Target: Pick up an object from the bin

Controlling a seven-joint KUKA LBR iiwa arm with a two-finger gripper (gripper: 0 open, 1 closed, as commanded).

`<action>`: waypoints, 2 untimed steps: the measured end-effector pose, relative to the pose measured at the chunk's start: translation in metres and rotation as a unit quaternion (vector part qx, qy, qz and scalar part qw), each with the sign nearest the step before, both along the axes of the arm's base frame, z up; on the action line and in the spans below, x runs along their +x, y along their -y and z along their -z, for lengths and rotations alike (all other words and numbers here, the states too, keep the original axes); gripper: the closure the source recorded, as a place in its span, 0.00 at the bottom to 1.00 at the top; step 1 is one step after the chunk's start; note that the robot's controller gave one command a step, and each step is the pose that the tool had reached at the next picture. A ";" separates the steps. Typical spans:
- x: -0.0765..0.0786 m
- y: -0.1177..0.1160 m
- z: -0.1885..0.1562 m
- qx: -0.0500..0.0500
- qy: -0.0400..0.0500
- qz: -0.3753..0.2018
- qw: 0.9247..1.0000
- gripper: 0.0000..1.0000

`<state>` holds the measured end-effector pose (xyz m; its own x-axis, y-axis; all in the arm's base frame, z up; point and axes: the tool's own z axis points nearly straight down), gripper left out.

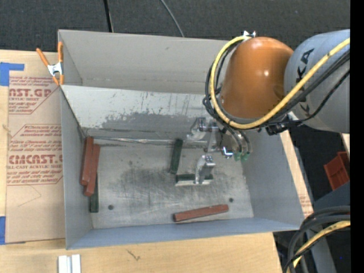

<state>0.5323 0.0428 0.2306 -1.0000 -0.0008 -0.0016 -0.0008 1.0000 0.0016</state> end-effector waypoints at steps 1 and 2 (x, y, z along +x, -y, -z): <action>0.000 0.000 0.000 0.000 0.000 0.000 1.000 0.00; 0.014 0.021 0.051 -0.001 0.004 -0.011 1.000 0.00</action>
Offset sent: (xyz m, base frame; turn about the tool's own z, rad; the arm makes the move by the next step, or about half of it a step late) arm 0.0359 -0.0622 -0.1539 -0.0543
